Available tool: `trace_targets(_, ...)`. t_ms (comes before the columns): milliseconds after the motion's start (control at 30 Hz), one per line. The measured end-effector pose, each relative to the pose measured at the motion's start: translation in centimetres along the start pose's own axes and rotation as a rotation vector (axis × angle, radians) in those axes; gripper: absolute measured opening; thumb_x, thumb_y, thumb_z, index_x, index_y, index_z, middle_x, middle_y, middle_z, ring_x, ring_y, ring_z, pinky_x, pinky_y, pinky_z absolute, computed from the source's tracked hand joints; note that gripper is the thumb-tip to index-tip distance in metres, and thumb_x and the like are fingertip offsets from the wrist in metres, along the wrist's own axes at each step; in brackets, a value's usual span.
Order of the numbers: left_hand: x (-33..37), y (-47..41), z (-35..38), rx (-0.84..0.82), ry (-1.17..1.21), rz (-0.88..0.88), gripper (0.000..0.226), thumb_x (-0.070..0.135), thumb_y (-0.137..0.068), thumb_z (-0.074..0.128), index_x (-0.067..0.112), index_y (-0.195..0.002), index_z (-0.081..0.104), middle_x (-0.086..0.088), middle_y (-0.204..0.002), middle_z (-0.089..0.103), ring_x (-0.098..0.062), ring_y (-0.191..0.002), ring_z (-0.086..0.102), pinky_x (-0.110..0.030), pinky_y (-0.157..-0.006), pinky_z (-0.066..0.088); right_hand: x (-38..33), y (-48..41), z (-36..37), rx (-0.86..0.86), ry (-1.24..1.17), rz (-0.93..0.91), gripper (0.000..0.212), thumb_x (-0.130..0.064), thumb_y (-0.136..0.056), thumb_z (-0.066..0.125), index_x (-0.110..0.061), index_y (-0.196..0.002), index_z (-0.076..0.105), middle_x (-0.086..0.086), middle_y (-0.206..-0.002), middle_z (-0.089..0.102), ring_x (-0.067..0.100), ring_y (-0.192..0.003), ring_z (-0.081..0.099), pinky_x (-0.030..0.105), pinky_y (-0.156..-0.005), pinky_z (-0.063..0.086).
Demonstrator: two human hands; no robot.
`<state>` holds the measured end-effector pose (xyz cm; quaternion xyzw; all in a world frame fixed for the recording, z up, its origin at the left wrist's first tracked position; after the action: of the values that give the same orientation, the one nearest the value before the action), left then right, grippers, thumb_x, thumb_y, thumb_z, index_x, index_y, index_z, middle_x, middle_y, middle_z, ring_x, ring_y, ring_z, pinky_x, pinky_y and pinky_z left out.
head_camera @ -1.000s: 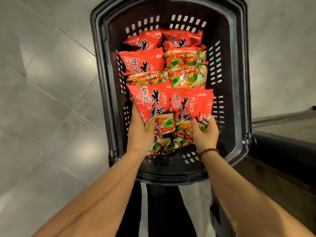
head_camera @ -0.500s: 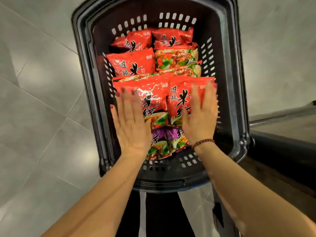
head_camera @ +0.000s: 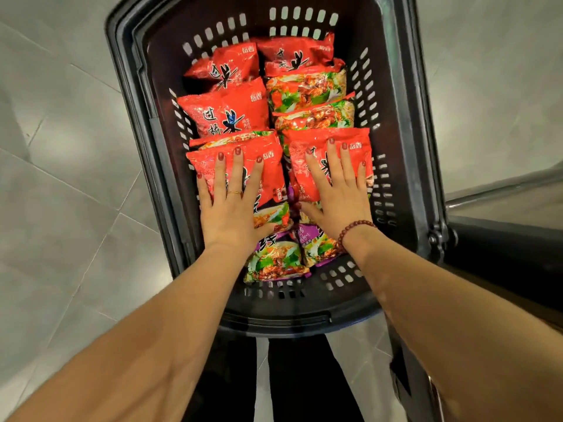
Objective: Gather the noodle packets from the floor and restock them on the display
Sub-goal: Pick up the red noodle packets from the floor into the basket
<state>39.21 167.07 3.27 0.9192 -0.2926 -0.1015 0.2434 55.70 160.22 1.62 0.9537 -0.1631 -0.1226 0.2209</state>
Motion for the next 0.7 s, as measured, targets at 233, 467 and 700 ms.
trace_targets(233, 0.6, 5.1, -10.4, 0.208, 0.34, 0.201, 0.073, 0.032, -0.085, 0.07, 0.017, -0.148, 0.037, -0.01, -0.156, 0.03, -0.031, -0.147, 0.02, -0.046, -0.117, 0.019, -1.0, 7.8, -8.7, 0.228, -0.249, 0.086, 0.064, -0.032, -0.092, 0.06, -0.017, -0.148, 0.032, 0.008, -0.155, 0.03, 0.027, -0.142, 0.028, 0.043, -0.117, 0.023)
trace_targets(467, 1.3, 14.6, -23.6, 0.383, 0.403, 0.571, 0.042, 0.031, -0.085, 0.056, 0.011, -0.121, 0.064, -0.007, -0.122, 0.063, -0.03, -0.118, 0.055, -0.045, -0.1, 0.046, -2.4, 20.6, -18.9, 0.476, -0.421, 0.298, 0.049, -0.019, -0.079, 0.071, -0.008, -0.125, 0.058, 0.012, -0.131, 0.057, 0.031, -0.12, 0.054, 0.046, -0.1, 0.046)
trace_targets(700, 3.4, 23.0, -32.6, 0.362, 0.361, 0.878, 0.04, 0.034, -0.081, 0.053, 0.011, -0.11, 0.069, -0.003, -0.112, 0.065, -0.025, -0.104, 0.058, -0.039, -0.083, 0.052, -6.4, 34.3, -24.9, 0.538, -0.42, 0.616, 0.052, -0.035, -0.086, 0.061, -0.017, -0.133, 0.052, 0.002, -0.137, 0.052, 0.024, -0.127, 0.047, 0.04, -0.107, 0.04)
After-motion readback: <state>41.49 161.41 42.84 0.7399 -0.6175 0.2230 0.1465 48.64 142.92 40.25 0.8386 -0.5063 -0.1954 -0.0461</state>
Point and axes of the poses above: each hand's wrist, its own y-axis away from the middle knuckle, its own z-axis out of the palm, x = y × z, the point moved 6 cm from there along -y, towards the middle knuckle
